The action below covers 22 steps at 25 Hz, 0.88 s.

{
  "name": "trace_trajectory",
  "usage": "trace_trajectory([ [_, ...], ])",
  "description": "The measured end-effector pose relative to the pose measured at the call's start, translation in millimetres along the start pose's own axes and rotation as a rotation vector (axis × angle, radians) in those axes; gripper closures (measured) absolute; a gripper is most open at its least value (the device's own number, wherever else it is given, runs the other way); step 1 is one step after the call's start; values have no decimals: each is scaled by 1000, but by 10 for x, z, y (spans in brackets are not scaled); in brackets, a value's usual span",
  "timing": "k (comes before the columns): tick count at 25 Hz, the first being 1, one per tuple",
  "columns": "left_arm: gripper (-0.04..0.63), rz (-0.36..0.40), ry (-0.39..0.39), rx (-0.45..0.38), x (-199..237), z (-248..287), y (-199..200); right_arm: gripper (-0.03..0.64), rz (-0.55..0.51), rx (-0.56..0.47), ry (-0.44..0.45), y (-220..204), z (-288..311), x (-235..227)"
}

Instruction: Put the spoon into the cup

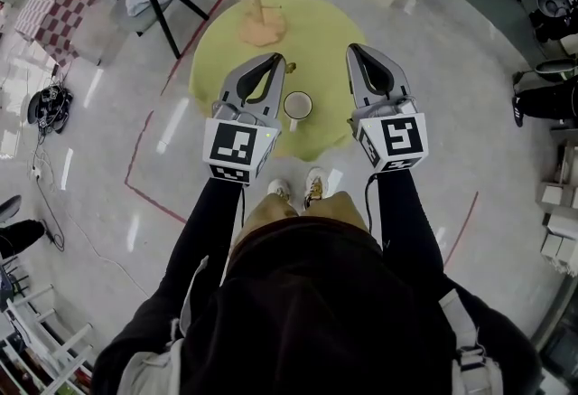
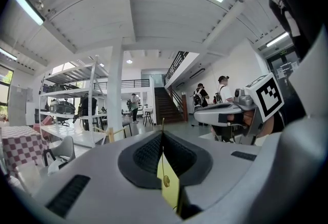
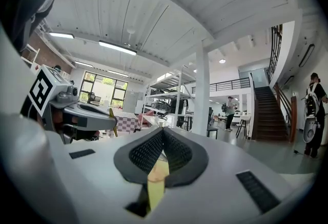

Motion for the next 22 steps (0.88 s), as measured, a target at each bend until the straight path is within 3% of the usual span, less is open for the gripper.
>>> trace_trajectory([
  [8, 578, -45, -25, 81, -115, 127, -357, 591, 20, 15, 5, -87, 7, -72],
  [22, 578, -136, -57, 325, -270, 236, -1391, 591, 30, 29, -1, -125, -27, -123],
])
Point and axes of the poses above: the fingertips, and each gripper's own axes: z forward along the fingers, x to its left, y out of its top, the point moved 4 cm from there along -z, backward along the fingers, and after that the axes turned 4 degrees about y, right-handed, at the moved point
